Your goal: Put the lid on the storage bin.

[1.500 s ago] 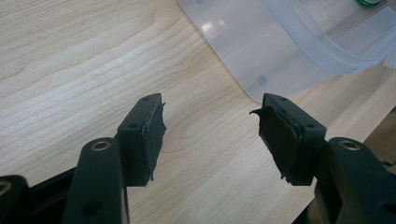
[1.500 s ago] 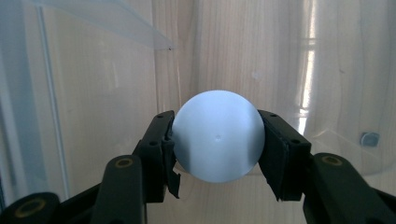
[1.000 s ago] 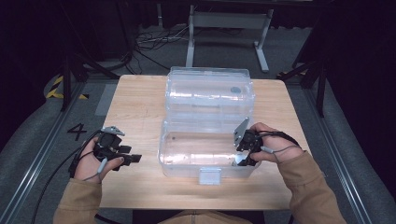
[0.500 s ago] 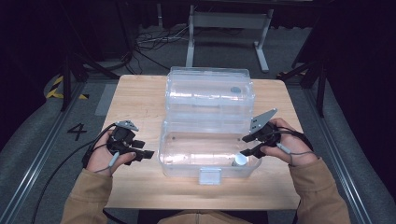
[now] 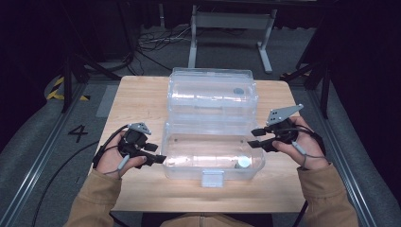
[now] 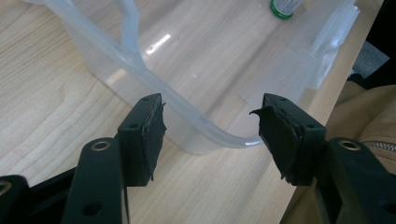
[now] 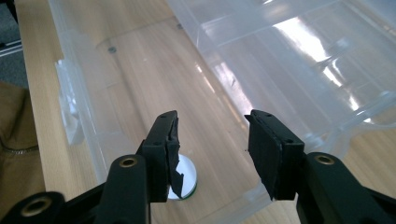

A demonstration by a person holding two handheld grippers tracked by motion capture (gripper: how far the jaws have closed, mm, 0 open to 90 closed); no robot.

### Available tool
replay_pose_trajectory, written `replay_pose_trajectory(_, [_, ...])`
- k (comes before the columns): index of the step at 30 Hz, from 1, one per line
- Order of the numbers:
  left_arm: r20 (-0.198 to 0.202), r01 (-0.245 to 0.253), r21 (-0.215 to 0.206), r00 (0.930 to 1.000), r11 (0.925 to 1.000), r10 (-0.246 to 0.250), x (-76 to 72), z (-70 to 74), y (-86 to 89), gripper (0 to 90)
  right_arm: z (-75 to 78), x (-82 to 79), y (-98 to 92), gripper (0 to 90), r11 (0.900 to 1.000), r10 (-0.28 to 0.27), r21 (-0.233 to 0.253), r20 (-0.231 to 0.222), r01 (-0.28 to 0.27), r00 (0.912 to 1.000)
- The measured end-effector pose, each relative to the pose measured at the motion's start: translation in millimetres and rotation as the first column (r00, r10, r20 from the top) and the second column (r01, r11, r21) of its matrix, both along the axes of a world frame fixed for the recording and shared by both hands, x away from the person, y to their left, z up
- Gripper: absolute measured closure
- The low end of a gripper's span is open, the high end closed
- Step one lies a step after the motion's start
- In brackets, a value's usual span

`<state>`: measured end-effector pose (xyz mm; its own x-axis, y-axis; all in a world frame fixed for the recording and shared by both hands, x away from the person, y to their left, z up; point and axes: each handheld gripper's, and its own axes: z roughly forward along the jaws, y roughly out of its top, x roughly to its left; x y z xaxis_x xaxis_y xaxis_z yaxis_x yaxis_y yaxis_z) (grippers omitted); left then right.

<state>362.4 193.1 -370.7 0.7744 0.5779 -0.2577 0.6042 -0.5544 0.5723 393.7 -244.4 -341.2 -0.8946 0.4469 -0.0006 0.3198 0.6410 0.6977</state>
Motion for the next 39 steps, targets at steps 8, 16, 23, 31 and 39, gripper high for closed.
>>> replay_pose_trajectory(8, [0.024,0.028,0.004,0.9993,0.9996,-0.028,-4.6,1.7,-10.4,40.3,14.0,2.0,4.1,53.2,0.998,-0.021,0.062,0.04,0.019,0.999])
replay_pose_trajectory(16, [0.07,0.075,-0.034,0.9949,0.9966,-0.073,-12.8,9.1,-19.2,41.8,33.6,11.0,19.1,53.0,0.998,-0.001,0.061,0.079,-0.004,0.9969])
replay_pose_trajectory(23, [0.067,0.127,-0.016,0.9899,0.9918,-0.125,-14.7,4.4,-32.9,41.8,47.9,26.1,36.3,53.0,0.997,0.005,0.073,0.107,-0.013,0.9942])
replay_pose_trajectory(31, [0.042,0.144,-0.006,0.9888,0.9896,-0.144,-12.1,-4.6,-39.8,44.4,57.0,51.1,49.4,54.0,0.997,-0.012,0.077,0.135,0.002,0.9908])
replay_pose_trajectory(39, [0.002,0.194,-0.009,0.9811,0.9811,-0.194,-9.2,-14.1,-44.3,59.0,48.4,81.4,55.2,53.8,0.996,-0.035,0.081,0.091,0.028,0.9953])
